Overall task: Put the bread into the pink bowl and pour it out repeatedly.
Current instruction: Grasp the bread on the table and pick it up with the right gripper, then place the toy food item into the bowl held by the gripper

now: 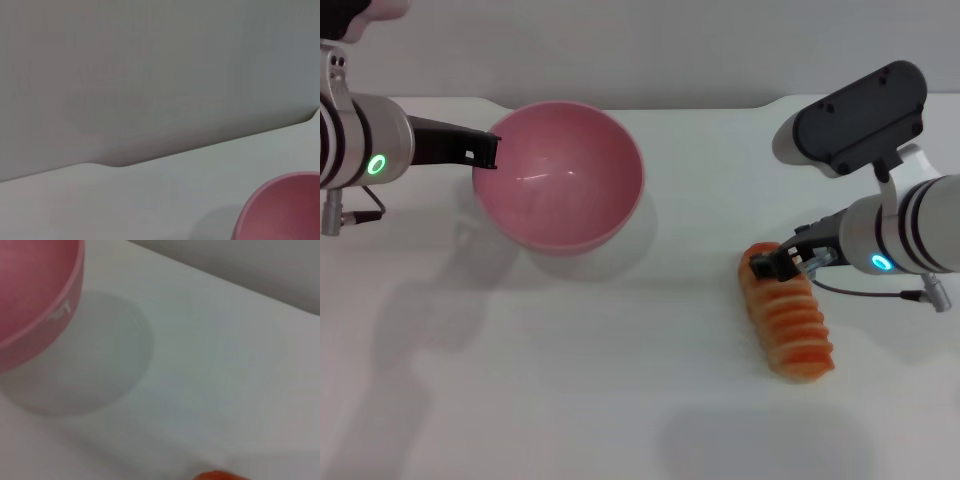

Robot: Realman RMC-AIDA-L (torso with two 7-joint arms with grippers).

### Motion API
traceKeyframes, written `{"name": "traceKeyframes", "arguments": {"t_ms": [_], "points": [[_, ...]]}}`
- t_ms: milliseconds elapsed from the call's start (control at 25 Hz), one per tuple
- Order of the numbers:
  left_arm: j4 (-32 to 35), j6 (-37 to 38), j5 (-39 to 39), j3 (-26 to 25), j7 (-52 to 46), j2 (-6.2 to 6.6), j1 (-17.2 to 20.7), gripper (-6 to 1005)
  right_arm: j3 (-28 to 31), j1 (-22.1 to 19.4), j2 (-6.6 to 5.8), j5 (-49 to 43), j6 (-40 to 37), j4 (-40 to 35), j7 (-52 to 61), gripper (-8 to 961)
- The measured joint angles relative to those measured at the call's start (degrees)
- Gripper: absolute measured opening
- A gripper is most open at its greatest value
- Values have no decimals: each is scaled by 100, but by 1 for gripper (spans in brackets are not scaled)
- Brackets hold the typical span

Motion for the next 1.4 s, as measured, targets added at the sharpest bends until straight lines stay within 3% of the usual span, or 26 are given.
{"name": "traceKeyframes", "arguments": {"t_ms": [440,720,880,1120,1400], "points": [[-21,2,0,23,8,-7,-58,29,-60,320,-1,393,-325,880,-1,604],[-13,-26,0,26,8,-7,-56,29,-206,320,-20,361,-263,790,-273,602],[-9,-34,0,26,8,-7,-57,29,-215,348,-23,351,-168,707,-289,507],[-22,-30,0,28,8,-7,-69,30,-208,294,-29,271,88,150,-304,462],[-75,5,-1,147,8,-8,-69,30,-24,278,-39,-150,948,-1488,-354,419]]}}
